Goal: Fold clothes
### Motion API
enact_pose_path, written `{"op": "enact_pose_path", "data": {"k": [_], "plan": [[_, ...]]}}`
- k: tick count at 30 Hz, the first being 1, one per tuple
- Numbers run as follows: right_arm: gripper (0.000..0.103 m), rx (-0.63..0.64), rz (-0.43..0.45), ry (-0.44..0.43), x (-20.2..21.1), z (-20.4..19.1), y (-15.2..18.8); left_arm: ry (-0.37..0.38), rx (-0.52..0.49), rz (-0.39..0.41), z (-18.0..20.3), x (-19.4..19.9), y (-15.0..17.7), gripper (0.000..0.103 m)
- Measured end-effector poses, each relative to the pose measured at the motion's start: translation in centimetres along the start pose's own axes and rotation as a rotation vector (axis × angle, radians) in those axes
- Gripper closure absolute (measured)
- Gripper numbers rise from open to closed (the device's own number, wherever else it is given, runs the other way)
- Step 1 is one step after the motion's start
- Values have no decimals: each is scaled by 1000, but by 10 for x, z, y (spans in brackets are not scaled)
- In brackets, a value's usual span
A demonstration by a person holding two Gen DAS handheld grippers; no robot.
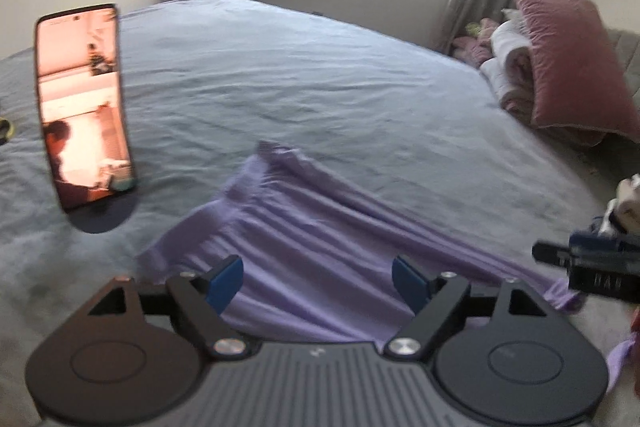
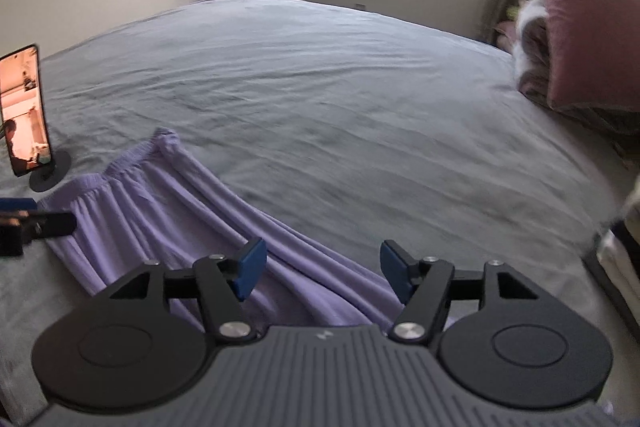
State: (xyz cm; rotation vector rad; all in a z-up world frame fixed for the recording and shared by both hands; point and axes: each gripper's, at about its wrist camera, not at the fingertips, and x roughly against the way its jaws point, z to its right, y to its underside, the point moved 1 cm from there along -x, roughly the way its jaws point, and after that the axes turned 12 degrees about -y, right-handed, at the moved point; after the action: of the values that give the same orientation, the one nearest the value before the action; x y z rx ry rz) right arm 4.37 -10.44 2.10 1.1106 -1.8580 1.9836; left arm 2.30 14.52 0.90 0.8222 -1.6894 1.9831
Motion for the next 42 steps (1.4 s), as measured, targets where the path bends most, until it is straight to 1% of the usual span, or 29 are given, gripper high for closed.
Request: {"op": "enact_pose_path", "data": {"k": [3, 7, 9, 12, 15, 16, 17, 19, 23, 25, 28, 29, 31, 32, 33, 34, 35, 37, 39, 42], "plan": [[36, -59, 38, -12, 18, 24, 11, 42, 14, -11, 13, -5, -1, 19], [36, -169, 122, -1, 38, 61, 29, 98, 33, -26, 31, -11, -1, 19], [36, -219, 147, 12, 42, 80, 37, 126, 42, -33, 40, -14, -2, 19], [36, -292, 167, 25, 44, 106, 48, 145, 50, -60, 55, -24, -2, 20], [36, -378, 161, -18, 40, 123, 62, 170, 40, -90, 72, -30, 1, 21], [36, -407, 146, -32, 39, 127, 65, 182, 32, -95, 77, -31, 2, 22], [36, -439, 123, -44, 38, 131, 66, 201, 14, -98, 85, -30, 4, 22], [36, -500, 86, -65, 36, 136, 67, 232, -39, -94, 101, -30, 8, 28], [47, -624, 50, -154, 31, 143, 70, 264, -168, -67, 137, -29, 18, 28], [48, -683, 33, -191, 26, 147, 75, 274, -209, -68, 153, -29, 23, 28], [48, -774, 20, -213, 16, 152, 82, 296, -248, -92, 173, -30, 32, 28], [51, -805, 23, -222, 13, 153, 85, 307, -256, -105, 178, -31, 34, 28], [65, -846, 57, -252, 8, 153, 87, 337, -263, -130, 184, -30, 38, 28], [76, -863, 78, -269, 5, 152, 87, 345, -261, -136, 184, -30, 39, 28], [81, -872, 102, -278, 4, 151, 87, 350, -259, -141, 184, -30, 40, 28], [83, -867, 131, -279, 5, 148, 85, 353, -249, -140, 181, -29, 39, 28], [88, -856, 160, -281, 6, 146, 83, 355, -236, -137, 177, -29, 39, 28], [90, -832, 224, -292, 9, 139, 78, 351, -197, -141, 166, -29, 36, 28], [91, -811, 289, -313, 14, 132, 72, 369, -146, -136, 151, -31, 32, 28], [91, -783, 358, -354, 18, 120, 63, 377, -53, -140, 124, -38, 27, 29]]}}
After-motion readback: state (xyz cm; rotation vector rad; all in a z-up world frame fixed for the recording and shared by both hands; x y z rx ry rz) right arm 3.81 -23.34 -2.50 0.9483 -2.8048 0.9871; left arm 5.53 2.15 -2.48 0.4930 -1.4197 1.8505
